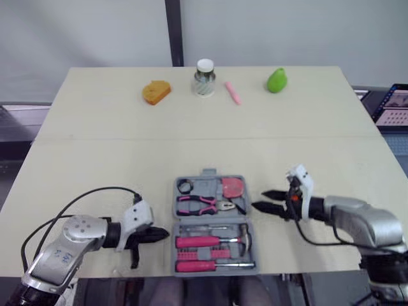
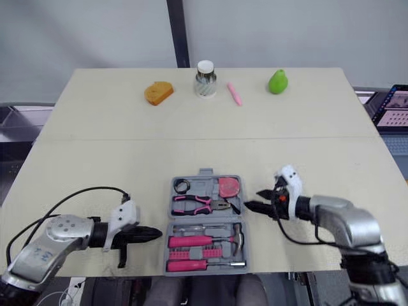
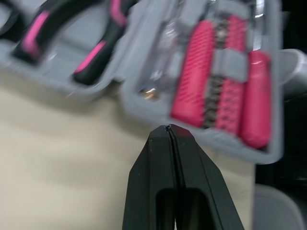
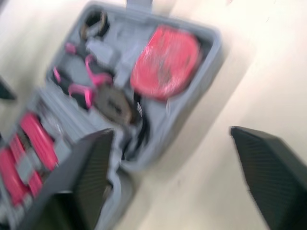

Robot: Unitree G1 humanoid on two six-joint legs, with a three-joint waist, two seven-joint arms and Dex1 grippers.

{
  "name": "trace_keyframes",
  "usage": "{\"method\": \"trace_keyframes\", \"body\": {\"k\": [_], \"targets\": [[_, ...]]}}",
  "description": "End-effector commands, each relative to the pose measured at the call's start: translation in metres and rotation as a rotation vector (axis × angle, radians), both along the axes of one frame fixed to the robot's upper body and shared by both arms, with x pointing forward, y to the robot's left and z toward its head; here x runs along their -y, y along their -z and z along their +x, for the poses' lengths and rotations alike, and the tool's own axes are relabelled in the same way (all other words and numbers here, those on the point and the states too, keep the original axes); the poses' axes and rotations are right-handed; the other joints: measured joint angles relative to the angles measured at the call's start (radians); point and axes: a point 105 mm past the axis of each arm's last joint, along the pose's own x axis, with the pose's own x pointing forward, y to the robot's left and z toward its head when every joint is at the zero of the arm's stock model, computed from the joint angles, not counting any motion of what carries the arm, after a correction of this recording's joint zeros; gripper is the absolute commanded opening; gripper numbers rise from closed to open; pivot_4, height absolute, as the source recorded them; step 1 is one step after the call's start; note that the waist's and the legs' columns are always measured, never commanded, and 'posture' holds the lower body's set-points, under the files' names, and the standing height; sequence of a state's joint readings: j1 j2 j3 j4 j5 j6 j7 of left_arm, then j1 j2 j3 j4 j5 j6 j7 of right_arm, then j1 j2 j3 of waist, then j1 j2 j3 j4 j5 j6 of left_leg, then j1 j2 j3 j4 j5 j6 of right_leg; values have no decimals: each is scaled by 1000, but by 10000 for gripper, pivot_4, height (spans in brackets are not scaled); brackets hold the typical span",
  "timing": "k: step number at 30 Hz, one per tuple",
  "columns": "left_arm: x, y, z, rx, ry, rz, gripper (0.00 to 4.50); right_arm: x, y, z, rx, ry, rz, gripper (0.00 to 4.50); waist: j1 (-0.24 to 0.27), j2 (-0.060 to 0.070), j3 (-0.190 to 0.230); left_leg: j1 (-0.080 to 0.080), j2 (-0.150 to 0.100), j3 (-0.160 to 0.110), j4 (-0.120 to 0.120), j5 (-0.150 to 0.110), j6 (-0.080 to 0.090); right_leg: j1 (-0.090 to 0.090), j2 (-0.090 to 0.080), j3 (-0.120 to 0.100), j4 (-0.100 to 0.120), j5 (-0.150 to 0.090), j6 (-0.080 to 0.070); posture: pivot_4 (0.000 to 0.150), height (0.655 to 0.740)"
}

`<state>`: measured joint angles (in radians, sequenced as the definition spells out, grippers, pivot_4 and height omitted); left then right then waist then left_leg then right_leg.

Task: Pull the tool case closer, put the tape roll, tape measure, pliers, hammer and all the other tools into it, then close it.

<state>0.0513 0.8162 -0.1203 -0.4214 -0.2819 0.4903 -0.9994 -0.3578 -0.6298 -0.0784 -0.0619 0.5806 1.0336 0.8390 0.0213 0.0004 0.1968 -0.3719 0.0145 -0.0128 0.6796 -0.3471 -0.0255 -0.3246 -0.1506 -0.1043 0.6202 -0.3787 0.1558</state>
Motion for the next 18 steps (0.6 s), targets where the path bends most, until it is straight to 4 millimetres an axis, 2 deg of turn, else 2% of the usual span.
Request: {"method": "trace_keyframes", "body": {"k": [1, 4, 9, 18], "targets": [[22, 7, -19, -51, 99, -19, 0, -4, 8, 12, -119, 50, 49, 44836, 1, 0, 0, 0, 0, 0, 0, 0, 0, 0, 0, 0, 0, 0, 0, 1500, 7400], [20, 27, -27, -77, 135, 71, 0, -13, 10, 20, -166, 60, 84, 44836, 1, 0, 0, -1, 0, -1, -1, 0, 0, -1, 0, 0, 1, 0, 0, 1500, 7400], [13, 43, -28, -67, 171, 161, 0, -27, 12, 21, -219, 34, 131, 44836, -1, 1, -1, 0, 0, 0, -1, 0, 0, -1, 0, 0, 1, 0, 0, 1500, 7400], [9, 48, -17, -38, 155, 170, 0, -44, -6, 10, -189, -73, 278, 44836, 0, 10, -6, 1, 0, 0, -1, 0, 0, -1, 0, 0, 1, 0, 0, 1500, 7400]]}}
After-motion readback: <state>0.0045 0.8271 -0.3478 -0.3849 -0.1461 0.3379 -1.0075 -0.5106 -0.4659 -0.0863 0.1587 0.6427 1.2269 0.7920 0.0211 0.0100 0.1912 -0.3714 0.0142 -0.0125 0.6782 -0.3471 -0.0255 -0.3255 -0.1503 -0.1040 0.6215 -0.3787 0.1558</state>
